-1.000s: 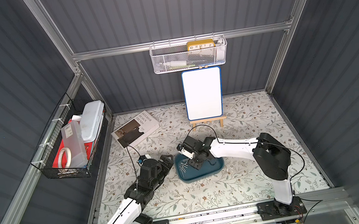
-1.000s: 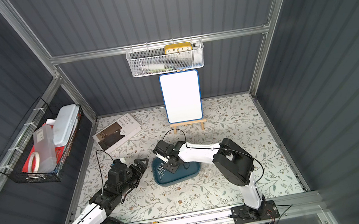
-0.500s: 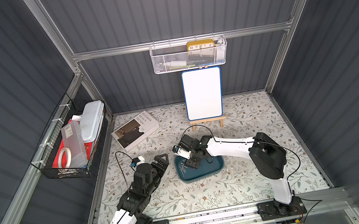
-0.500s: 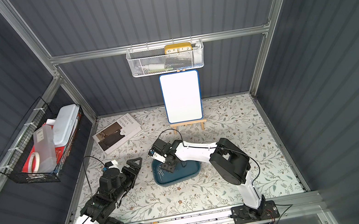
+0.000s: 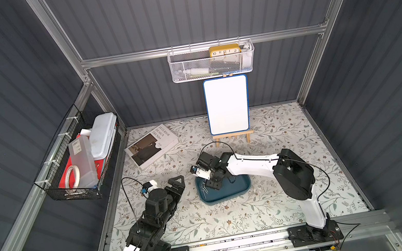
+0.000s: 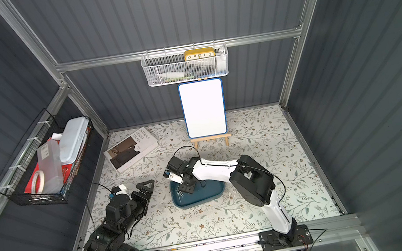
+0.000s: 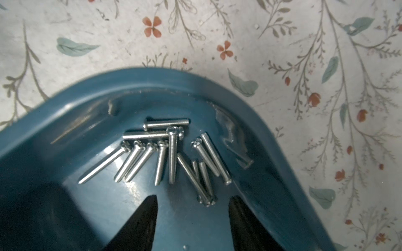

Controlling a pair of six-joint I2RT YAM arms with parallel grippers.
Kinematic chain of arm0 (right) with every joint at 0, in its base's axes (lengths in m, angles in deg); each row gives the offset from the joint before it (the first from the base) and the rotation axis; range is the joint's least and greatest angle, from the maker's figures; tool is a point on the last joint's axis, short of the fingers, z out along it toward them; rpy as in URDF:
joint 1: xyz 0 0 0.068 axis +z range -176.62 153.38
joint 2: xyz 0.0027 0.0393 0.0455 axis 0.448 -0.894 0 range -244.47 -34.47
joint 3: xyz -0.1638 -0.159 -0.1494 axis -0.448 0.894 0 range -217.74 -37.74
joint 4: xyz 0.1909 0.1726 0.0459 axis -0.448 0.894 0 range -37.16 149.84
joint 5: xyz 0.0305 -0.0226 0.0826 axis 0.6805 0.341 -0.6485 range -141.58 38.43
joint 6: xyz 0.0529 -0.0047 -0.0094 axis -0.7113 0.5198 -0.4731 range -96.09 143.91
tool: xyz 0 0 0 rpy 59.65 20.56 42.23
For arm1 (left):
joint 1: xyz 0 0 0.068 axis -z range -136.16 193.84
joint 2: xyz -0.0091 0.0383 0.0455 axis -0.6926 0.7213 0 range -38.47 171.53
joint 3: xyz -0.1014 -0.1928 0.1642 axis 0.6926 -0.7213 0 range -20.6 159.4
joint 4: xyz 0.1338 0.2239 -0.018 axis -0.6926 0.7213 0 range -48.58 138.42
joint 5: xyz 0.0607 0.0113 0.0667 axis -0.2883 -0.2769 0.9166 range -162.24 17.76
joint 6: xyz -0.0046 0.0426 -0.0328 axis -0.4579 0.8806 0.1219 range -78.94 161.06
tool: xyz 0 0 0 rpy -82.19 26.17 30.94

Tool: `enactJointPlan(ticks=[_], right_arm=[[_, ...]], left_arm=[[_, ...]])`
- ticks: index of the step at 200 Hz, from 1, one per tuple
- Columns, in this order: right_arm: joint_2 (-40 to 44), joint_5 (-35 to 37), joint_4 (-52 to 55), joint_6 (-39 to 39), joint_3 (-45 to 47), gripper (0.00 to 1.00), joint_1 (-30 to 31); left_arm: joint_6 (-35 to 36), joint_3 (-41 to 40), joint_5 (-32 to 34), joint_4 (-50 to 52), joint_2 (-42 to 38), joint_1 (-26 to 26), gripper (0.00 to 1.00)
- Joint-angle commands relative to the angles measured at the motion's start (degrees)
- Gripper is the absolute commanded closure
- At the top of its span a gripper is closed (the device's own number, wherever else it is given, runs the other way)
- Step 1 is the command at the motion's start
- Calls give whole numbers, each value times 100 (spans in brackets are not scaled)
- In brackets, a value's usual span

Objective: Take out the screws from the storage box
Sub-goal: Pick up the screw from the storage box.

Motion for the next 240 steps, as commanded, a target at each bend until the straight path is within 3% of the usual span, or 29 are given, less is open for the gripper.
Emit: enactJointPlan(ticks=[1, 61, 107, 240], right_arm=[[-205, 143, 147, 95, -122, 43, 69], [-508, 539, 94, 140, -313, 44, 92], [-621, 486, 66, -30, -412, 61, 95], [-4, 459, 141, -772, -25, 92, 88]], left_arm=[[-100, 91, 143, 254, -41, 19, 4], [-96, 86, 90, 20, 238, 17, 4], [-79, 174, 116, 33, 383, 18, 4], [114, 93, -33, -90, 313, 16, 4]])
